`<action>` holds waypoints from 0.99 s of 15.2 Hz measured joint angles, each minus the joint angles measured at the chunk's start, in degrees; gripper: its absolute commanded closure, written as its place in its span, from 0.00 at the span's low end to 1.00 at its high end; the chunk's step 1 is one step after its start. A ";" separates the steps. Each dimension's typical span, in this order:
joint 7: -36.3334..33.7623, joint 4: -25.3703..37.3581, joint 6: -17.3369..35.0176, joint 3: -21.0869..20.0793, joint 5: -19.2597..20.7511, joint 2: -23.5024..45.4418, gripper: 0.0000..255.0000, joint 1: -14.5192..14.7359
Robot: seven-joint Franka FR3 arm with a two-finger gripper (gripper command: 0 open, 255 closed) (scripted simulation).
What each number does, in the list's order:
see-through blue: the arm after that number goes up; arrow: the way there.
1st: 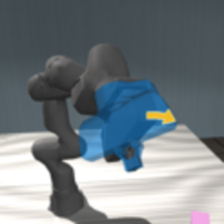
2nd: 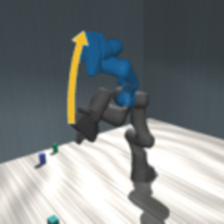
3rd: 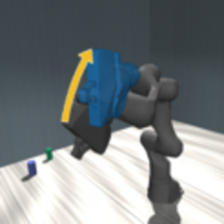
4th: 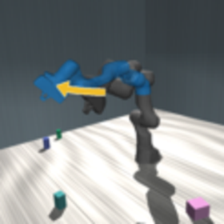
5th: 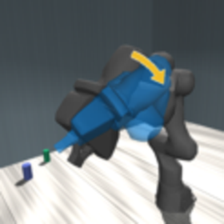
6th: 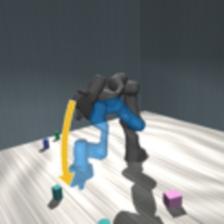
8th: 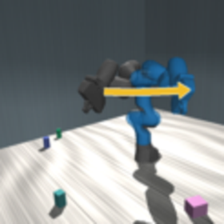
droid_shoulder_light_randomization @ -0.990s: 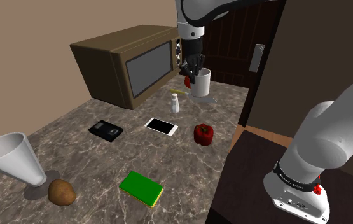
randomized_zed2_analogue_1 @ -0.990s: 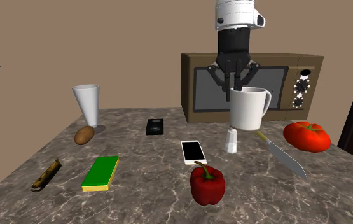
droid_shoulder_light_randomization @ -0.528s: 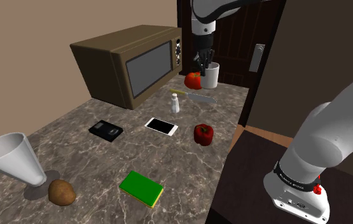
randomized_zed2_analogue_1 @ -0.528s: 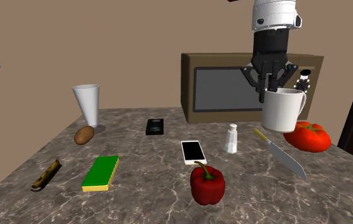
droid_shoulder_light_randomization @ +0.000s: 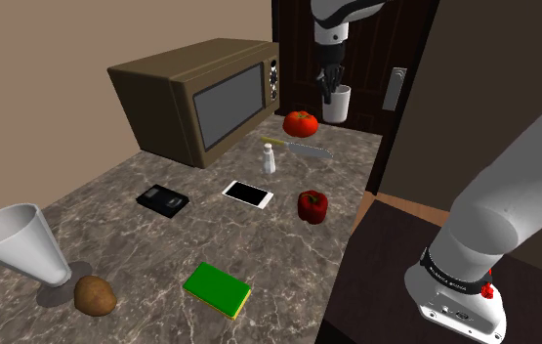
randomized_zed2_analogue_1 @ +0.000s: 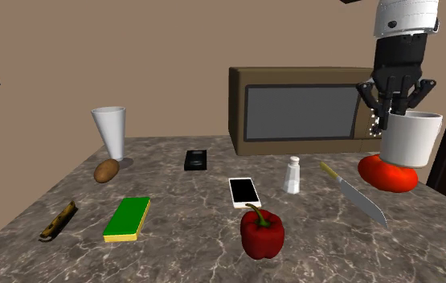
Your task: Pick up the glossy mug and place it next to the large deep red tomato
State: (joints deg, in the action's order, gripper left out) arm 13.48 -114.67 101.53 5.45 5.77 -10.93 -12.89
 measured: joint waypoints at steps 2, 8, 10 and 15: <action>2.69 2.11 -0.08 1.60 0.17 1.80 1.00 -1.11; 10.77 9.07 0.24 6.11 -0.22 8.41 1.00 -4.51; 13.73 11.80 0.12 7.60 -0.66 10.82 1.00 -5.88; 17.10 14.89 1.26 9.13 -1.59 14.88 1.00 -7.54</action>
State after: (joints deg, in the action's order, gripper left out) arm 30.58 -99.78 102.78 14.59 4.18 3.95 -20.43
